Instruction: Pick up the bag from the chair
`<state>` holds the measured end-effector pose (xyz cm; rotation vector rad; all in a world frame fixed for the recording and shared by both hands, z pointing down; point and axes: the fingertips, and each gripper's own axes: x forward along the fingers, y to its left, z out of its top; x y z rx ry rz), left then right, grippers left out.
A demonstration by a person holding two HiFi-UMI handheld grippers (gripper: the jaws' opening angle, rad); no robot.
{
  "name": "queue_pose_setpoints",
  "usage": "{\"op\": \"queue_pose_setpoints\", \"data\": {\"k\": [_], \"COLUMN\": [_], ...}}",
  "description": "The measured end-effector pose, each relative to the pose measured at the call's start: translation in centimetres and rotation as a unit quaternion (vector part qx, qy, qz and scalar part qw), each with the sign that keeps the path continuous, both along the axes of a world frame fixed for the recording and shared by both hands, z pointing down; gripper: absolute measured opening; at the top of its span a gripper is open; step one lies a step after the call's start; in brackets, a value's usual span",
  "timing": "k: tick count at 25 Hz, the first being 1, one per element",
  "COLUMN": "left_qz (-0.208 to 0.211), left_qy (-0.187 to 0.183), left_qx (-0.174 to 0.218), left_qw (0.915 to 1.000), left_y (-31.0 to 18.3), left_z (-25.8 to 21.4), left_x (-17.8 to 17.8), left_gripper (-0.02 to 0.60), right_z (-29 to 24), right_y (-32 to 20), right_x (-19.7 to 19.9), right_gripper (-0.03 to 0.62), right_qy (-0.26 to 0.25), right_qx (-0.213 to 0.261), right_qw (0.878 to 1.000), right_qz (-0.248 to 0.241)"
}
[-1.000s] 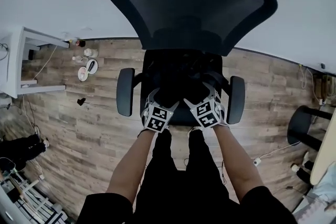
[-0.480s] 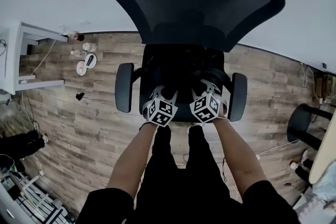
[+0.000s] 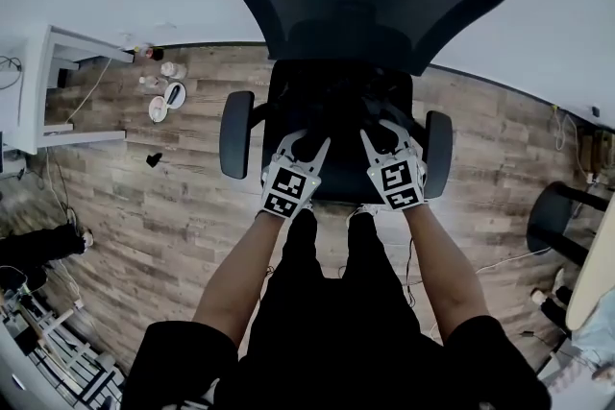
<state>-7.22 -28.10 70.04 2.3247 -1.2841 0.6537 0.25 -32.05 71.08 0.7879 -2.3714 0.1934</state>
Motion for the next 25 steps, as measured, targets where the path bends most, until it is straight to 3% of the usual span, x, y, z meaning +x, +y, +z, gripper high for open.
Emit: {"op": "queue_pose_setpoints", "data": {"k": [5, 13, 17, 25], "left_qz": [-0.013, -0.019, -0.013, -0.022], "left_qy": [0.027, 0.052, 0.044, 0.078], "left_qx": [0.034, 0.068, 0.105, 0.210], "left_qw": [0.9990, 0.9961, 0.9934, 0.9744], "left_y": [-1.0, -2.7, -1.9, -1.6], "left_z": [-5.4, -12.9, -17.3, -28.5], "left_x": [-0.1, -0.2, 0.2, 0.8], "left_gripper": [0.067, 0.066, 0.067, 0.067], "right_z": [-5.4, -11.9, -16.1, -27.4], "right_y": [-1.2, -2.1, -0.9, -0.1], "right_x": [-0.1, 0.6, 1.0, 1.7], "right_gripper": [0.083, 0.080, 0.080, 0.078], "right_qy": [-0.050, -0.119, -0.155, -0.207], "right_qx": [0.026, 0.019, 0.027, 0.107], "right_qw": [0.998, 0.990, 0.984, 0.970], "right_qz": [0.030, 0.070, 0.080, 0.073]}}
